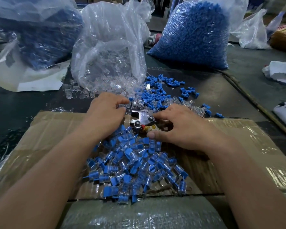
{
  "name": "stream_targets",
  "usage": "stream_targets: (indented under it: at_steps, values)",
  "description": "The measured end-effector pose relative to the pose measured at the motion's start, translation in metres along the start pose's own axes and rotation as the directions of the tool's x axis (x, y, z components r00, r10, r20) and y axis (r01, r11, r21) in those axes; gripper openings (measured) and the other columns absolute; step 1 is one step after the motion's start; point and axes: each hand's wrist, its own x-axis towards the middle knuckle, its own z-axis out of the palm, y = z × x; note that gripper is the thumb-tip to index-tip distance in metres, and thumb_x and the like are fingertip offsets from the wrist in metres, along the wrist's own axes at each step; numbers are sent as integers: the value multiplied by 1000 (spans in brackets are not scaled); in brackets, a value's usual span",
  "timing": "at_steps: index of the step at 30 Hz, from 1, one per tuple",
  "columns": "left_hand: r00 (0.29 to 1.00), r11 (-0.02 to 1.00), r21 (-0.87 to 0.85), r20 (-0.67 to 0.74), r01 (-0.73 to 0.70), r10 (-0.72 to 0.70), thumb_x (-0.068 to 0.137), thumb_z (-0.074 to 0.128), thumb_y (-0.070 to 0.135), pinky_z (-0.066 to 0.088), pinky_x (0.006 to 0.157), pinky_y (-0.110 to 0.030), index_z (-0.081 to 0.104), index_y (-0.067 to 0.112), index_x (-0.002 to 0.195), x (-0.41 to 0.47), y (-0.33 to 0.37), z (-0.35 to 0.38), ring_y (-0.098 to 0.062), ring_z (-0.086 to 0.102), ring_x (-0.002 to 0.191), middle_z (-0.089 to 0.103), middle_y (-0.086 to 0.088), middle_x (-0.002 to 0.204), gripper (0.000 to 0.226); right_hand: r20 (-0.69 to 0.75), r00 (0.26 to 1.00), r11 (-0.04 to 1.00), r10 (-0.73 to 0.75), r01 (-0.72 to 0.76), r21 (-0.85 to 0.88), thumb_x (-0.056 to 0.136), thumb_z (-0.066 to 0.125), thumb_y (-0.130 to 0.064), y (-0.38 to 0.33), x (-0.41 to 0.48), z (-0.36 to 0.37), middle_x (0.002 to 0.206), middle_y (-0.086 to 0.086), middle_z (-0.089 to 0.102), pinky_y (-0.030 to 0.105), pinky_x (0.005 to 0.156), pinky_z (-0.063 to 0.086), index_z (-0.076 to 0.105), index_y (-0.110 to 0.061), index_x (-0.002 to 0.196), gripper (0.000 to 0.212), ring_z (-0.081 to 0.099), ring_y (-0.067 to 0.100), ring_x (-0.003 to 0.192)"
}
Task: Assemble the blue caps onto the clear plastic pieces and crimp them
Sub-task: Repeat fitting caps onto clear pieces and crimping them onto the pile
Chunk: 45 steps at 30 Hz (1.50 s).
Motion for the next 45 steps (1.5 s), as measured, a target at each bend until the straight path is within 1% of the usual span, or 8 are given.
stream_targets:
  at_steps: [3, 10, 18, 23, 27, 32, 37, 45]
  values:
    - [997, 996, 93, 73, 5, -12, 95, 46, 17, 22, 109, -28, 58, 21, 125, 3, -2, 2, -17, 33, 133, 39, 1, 145, 33, -18, 1000, 1000, -10, 10, 18, 68, 41, -76, -2, 0, -1, 110, -6, 39, 31, 92, 29, 40, -38, 135, 77, 35, 14, 114]
    - [992, 989, 133, 97, 66, -79, 93, 45, 14, 28, 108, -34, 58, 17, 125, 7, -8, 5, -22, 35, 130, 41, -3, 140, 35, -127, 991, 998, -39, 46, 53, 46, 22, -82, -3, 0, -3, 98, -10, 44, 26, 78, 30, 55, -33, 123, 96, 39, 7, 94]
    - [996, 994, 66, -31, 85, -83, 89, 51, 5, 34, 83, -20, 66, 19, 114, -4, 5, -3, -16, 55, 106, 61, -2, 124, 33, -406, 912, 966, 63, 47, 255, 80, 50, -57, 5, 3, -4, 74, -20, 57, 17, 62, 39, 61, -33, 78, 27, 52, -3, 71]
    - [965, 981, -194, -259, -4, -48, 80, 69, 9, 44, 83, -24, 70, 21, 97, -15, 18, -12, -7, 58, 79, 67, -1, 103, 20, -554, 808, 948, 201, -17, 318, 88, 57, -34, 19, 10, -3, 65, -19, 55, 21, 57, 39, 63, -29, 75, 15, 51, -1, 63]
    - [972, 943, -332, -225, -4, -75, 84, 66, 14, 49, 63, -14, 67, 23, 96, -14, 19, -11, -6, 61, 77, 63, 7, 90, 15, -537, 827, 961, 166, -13, 276, 89, 58, -24, 23, 18, 0, 78, -16, 60, 12, 63, 37, 69, -19, 94, 13, 50, -4, 69]
    - [980, 912, -410, -191, -22, -62, 88, 59, 10, 56, 76, -35, 65, 27, 83, -14, 22, -12, -11, 65, 80, 66, 5, 81, 19, -356, 925, 988, 135, -99, 118, 90, 54, -32, 22, 32, 6, 128, 1, 49, 31, 94, 34, 55, -23, 127, 38, 44, 15, 115]
    - [985, 884, -466, -158, -15, -66, 87, 60, 11, 56, 67, -31, 65, 31, 75, -14, 21, -11, -21, 63, 65, 65, 2, 71, 24, -318, 933, 983, 170, -138, 119, 87, 58, -32, 24, 37, 7, 105, -4, 37, 27, 84, 32, 63, -24, 115, 30, 37, 11, 100]
    - [994, 808, -589, -86, 9, -73, 85, 62, 7, 46, 48, -12, 66, 22, 74, -15, 21, -12, -2, 57, 52, 62, 11, 53, 19, -412, 895, 982, 172, -121, 146, 84, 65, -20, 23, 35, 7, 70, -21, 39, 10, 51, 22, 74, -19, 79, 10, 37, -5, 63]
